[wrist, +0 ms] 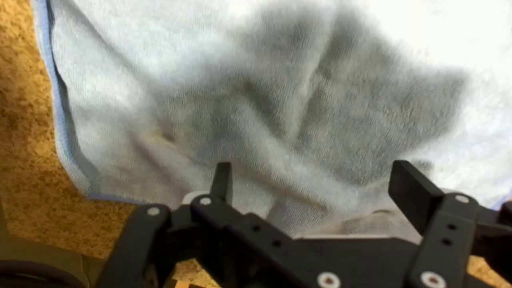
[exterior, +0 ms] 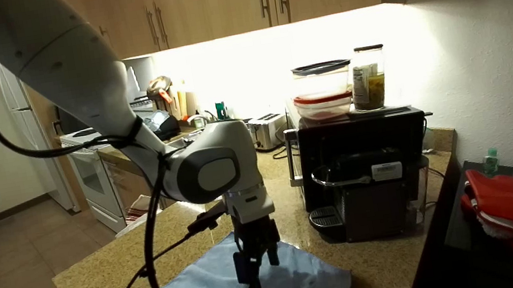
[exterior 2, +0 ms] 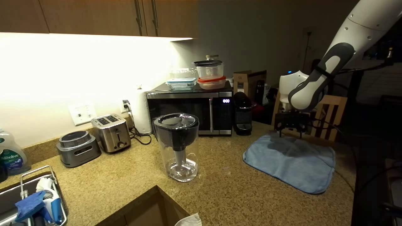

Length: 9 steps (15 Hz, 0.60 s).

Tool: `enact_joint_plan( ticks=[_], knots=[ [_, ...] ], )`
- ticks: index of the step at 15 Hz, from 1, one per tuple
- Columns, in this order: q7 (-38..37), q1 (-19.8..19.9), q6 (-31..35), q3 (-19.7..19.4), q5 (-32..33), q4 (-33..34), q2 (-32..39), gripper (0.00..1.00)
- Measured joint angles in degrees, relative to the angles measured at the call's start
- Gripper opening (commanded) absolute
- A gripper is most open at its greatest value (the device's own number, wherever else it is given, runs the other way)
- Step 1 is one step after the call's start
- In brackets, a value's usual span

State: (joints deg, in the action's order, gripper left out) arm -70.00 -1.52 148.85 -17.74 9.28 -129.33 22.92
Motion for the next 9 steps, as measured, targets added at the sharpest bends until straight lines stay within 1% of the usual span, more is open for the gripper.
enact_joint_plan(
  ticks=[5,7,9],
  knots=[
    [0.0,-2.9,1.3,5.0,-0.1,-4.7,-0.5,1.00],
    [0.0,-4.3,3.3,6.1,-0.1,-6.5,-0.2,1.00],
    [-0.3,-5.7,6.5,6.2,0.0,-7.6,0.3,1.00]
  ],
)
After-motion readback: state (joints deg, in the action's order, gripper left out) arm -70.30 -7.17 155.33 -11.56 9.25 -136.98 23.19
